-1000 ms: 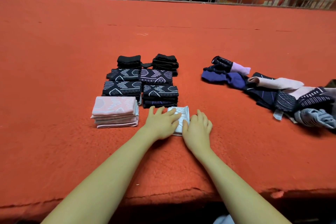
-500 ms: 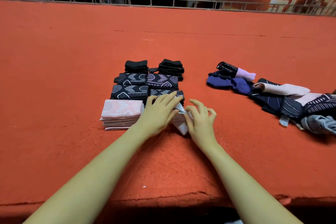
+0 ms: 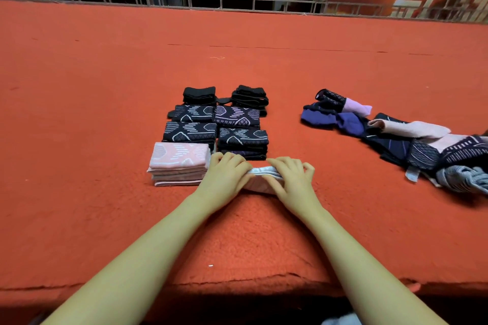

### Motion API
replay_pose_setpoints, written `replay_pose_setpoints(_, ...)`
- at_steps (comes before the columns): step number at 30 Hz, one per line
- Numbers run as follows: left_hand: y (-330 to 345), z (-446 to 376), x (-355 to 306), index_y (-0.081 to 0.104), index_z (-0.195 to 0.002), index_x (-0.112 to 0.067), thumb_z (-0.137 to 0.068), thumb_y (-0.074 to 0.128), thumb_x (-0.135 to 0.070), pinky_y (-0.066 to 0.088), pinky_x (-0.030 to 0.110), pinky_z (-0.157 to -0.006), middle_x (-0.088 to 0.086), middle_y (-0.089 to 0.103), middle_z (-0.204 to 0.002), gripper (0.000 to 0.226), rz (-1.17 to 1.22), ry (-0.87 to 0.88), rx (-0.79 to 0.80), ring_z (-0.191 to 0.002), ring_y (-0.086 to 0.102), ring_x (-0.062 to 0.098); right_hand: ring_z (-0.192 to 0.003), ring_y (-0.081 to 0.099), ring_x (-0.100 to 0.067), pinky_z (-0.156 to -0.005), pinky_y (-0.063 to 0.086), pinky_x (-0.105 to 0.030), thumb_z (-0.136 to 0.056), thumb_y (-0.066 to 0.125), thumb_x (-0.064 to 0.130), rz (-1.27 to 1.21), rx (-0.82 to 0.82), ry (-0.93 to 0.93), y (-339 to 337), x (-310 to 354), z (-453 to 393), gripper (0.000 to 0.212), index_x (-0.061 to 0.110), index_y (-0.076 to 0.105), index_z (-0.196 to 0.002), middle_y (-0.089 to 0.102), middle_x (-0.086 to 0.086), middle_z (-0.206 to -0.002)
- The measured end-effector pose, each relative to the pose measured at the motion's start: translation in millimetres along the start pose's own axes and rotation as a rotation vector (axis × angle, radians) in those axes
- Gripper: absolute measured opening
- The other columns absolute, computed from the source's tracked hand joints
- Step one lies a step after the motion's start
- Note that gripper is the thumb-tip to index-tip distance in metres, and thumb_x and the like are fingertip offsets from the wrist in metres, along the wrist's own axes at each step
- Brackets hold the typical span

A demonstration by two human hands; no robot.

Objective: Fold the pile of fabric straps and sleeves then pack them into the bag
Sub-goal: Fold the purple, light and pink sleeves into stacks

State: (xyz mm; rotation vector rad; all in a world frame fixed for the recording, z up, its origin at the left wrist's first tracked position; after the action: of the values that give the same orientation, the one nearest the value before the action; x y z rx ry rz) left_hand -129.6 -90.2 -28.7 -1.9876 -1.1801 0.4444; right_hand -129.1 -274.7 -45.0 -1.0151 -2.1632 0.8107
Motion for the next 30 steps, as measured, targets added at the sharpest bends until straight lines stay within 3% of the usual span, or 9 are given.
replay_pose_setpoints(4,-1,1,-1,0.070,-0.091,-0.021,-0.089,0.040,-0.040,0.025,0.034,-0.071,-0.003,0.060,-0.077,0.036,0.015,-0.022,0.011,-0.069,0.059,0.023,-0.106,0.041,-0.008,-0.084,0.013,-0.024,-0.089,0.038,0.051,-0.067,0.006,0.062,-4,-2,4,0.048,0.020,0.061,-0.118,0.060,0.005,-0.116)
replay_pose_setpoints(8,-3,-1,-1,0.069,-0.082,-0.021,-0.088,0.041,-0.039,0.024,0.034,-0.073,-0.004,0.059,-0.078,0.034,0.027,-0.016,-0.031,-0.077,0.056,0.024,-0.097,0.047,-0.006,-0.076,0.012,-0.028,-0.089,0.043,0.048,-0.082,-0.061,0.015,-10,0,-2,0.033,0.027,0.068,-0.095,0.064,0.013,-0.100)
replay_pose_setpoints(13,-7,-7,2,0.072,-0.082,-0.017,-0.085,0.051,-0.031,0.027,0.037,-0.080,0.007,0.066,-0.105,0.026,-0.028,-0.070,-0.171,-0.102,0.044,0.026,-0.100,0.046,-0.009,-0.077,0.012,-0.027,-0.086,0.052,0.044,-0.059,-0.206,0.010,-9,7,-18,0.027,0.030,0.074,-0.094,0.068,0.017,-0.103)
replay_pose_setpoints(20,1,-19,21,0.070,-0.080,-0.013,-0.079,0.067,-0.015,0.031,0.038,-0.085,0.003,0.066,-0.119,0.004,-0.263,-0.026,-0.216,-0.107,0.047,0.024,-0.103,0.046,-0.016,-0.082,0.021,-0.033,-0.085,0.054,0.038,0.007,-0.214,-0.069,7,1,-50,0.025,0.029,0.075,-0.094,0.069,0.009,-0.114)
replay_pose_setpoints(24,19,-10,24,0.070,-0.073,-0.010,-0.077,0.058,-0.010,0.032,0.039,-0.086,0.007,0.068,-0.114,0.013,-0.316,0.065,-0.091,-0.106,0.056,0.029,-0.107,0.045,-0.022,-0.085,0.024,-0.035,-0.083,0.054,0.040,0.029,-0.063,-0.123,24,-9,-45,0.023,0.032,0.075,-0.090,0.063,0.002,-0.126)
replay_pose_setpoints(27,29,-3,23,0.071,-0.065,-0.008,-0.074,0.047,-0.019,0.035,0.041,-0.087,0.013,0.071,-0.103,0.028,-0.284,0.121,0.104,-0.089,0.067,0.029,-0.107,0.055,-0.024,-0.083,0.020,-0.029,-0.080,0.053,0.043,0.003,0.102,-0.145,33,-15,-30,0.026,0.032,0.075,-0.088,0.065,0.001,-0.122)
replay_pose_setpoints(30,30,-4,22,0.069,-0.066,-0.007,-0.075,0.042,-0.026,0.048,0.034,-0.083,0.018,0.071,-0.098,0.033,-0.229,0.067,0.231,-0.073,0.068,0.026,-0.108,0.061,-0.019,-0.080,0.014,-0.022,-0.082,0.055,0.045,-0.096,0.145,-0.037,31,-13,-26,0.027,0.029,0.076,-0.087,0.068,0.004,-0.116)
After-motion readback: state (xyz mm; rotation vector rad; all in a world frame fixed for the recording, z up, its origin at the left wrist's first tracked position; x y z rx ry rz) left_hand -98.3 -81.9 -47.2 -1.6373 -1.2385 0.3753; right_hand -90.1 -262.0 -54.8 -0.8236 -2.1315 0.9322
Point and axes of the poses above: each hand's wrist, its own z-axis away from the middle knuckle, its own y-axis out of the palm, x = y × z, the point moved 1 cm from there along -z, towards the middle knuckle
